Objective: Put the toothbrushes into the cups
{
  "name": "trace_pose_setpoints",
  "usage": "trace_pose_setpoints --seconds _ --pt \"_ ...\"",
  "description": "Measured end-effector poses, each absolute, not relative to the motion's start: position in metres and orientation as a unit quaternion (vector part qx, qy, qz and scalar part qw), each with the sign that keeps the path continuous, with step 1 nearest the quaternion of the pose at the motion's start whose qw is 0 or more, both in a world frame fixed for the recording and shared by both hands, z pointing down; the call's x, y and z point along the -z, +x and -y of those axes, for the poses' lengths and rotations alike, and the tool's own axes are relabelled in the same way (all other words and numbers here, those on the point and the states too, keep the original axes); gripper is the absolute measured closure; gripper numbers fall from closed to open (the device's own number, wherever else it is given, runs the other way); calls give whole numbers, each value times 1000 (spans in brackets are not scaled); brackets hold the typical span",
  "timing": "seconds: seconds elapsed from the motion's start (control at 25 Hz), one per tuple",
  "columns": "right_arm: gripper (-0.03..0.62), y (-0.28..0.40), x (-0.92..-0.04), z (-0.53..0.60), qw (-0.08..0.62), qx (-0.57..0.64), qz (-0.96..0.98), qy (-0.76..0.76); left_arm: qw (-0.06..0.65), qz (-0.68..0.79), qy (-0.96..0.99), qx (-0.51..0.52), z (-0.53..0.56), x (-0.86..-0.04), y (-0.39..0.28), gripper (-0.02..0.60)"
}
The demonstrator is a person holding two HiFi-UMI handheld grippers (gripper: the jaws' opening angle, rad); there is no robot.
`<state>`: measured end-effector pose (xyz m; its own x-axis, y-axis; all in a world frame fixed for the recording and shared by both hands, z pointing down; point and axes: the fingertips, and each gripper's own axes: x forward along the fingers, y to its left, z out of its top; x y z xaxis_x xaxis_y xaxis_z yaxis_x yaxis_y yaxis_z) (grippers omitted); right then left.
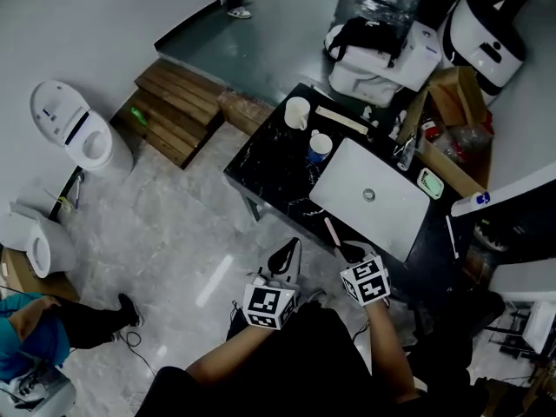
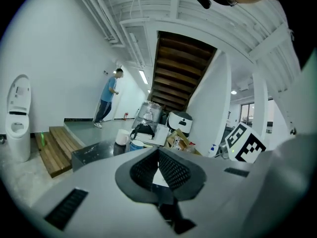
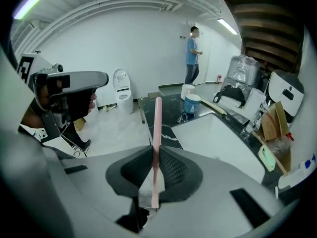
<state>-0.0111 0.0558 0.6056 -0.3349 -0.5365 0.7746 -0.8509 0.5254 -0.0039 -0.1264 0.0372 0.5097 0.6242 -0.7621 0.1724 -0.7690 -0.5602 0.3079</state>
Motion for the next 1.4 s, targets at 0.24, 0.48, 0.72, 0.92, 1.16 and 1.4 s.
trace_pose_setpoints --seconds 0.24,0.48,0.72,0.92,1.16,1.4 --pt "537 -103 -589 -21 360 -169 797 454 172 426 888 -12 -18 -510 -213 568" --pt "537 -174 -581 1 342 -161 810 448 173 440 881 -8 0 -515 -273 568" --pt "537 -212 -570 23 331 -141 820 445 177 464 868 6 23 -514 -309 568" --pt "537 -227 -558 42 290 -146 830 454 181 473 862 6 37 -516 -324 568" --pt "537 -219 -542 79 217 -161 836 477 182 469 864 -1 64 -519 -318 568" --pt "537 -184 -522 131 166 -155 827 515 185 449 874 1 112 -517 -295 568"
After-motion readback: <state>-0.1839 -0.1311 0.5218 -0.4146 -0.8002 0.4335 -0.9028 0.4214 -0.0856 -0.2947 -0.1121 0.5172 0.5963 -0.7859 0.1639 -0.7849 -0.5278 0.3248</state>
